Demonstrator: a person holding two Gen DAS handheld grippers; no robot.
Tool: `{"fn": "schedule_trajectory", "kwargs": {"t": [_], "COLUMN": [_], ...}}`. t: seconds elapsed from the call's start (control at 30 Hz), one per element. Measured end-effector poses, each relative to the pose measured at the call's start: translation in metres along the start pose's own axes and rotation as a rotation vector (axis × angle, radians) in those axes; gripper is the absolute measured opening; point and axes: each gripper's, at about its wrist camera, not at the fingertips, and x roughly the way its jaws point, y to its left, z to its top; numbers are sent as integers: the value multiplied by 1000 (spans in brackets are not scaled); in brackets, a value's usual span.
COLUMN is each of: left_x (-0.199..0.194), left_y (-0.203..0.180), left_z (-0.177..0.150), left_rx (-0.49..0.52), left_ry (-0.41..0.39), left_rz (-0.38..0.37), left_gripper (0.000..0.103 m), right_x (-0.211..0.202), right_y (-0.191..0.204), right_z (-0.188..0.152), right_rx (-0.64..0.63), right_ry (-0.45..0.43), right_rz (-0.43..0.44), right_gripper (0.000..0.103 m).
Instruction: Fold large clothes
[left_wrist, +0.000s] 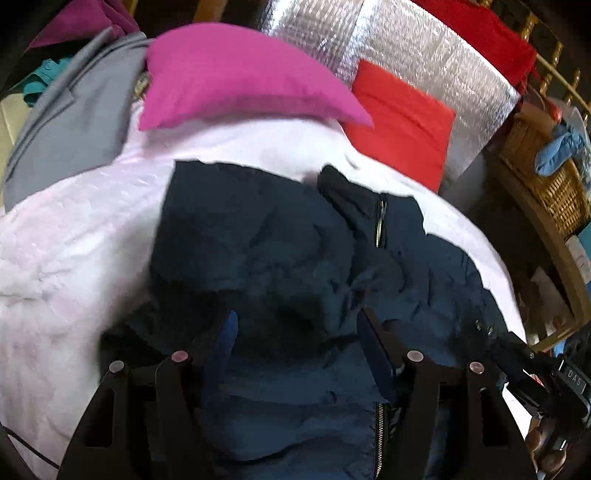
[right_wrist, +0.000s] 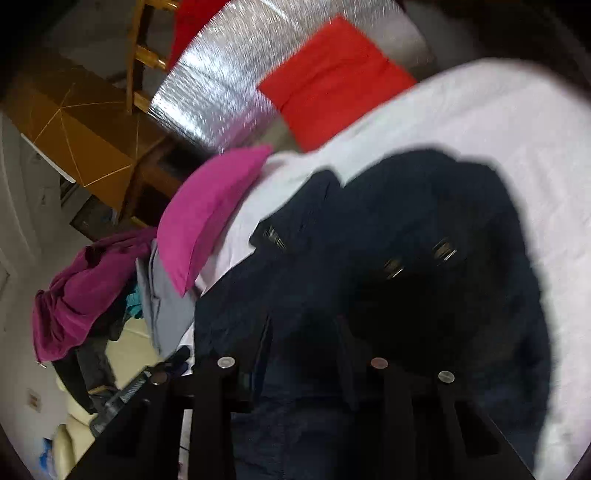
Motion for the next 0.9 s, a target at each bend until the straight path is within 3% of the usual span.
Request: {"fn": "schedule_trajectory", "kwargs": {"t": [0.1, 0.23, 0.37, 0.53, 0.57, 0.6, 0.63, 0.73, 0.9], "left_x": [13, 27, 25, 0, -5, -10, -13, -8, 9], "left_y": [0, 2, 3, 21, 23, 27, 32, 43, 67], "left_z": [-6, -16, -20, -21, -24, -27, -30, -35, -29], "left_rx": [25, 86, 142, 24, -1, -40, -81, -186, -365], "left_ry": [52, 115, 145, 162, 169, 182, 195, 228, 234], "left_rz": [36, 107, 133, 16, -11, -51, -81, -123, -174], "left_gripper": [68, 68, 68, 68, 69, 73, 75, 78, 79], "right_x": [25, 49, 39, 1, -7, -13, -20, -28, -5], "right_y": [1, -14, -19, -23, -26, -29, -32, -45, -77], "right_z": [-5, -20, -26, -29, -29, -30, -31, -35, -45], "right_rx": [12, 58, 73, 97, 125, 155, 182, 278, 454], "right_ry": [56, 176, 214, 197, 188, 180, 165, 127, 145], "right_rz": [9, -45, -67, -28, -16, -7, 4, 25, 20], "right_gripper": [34, 31, 24, 34, 40, 61, 73, 73, 74]}}
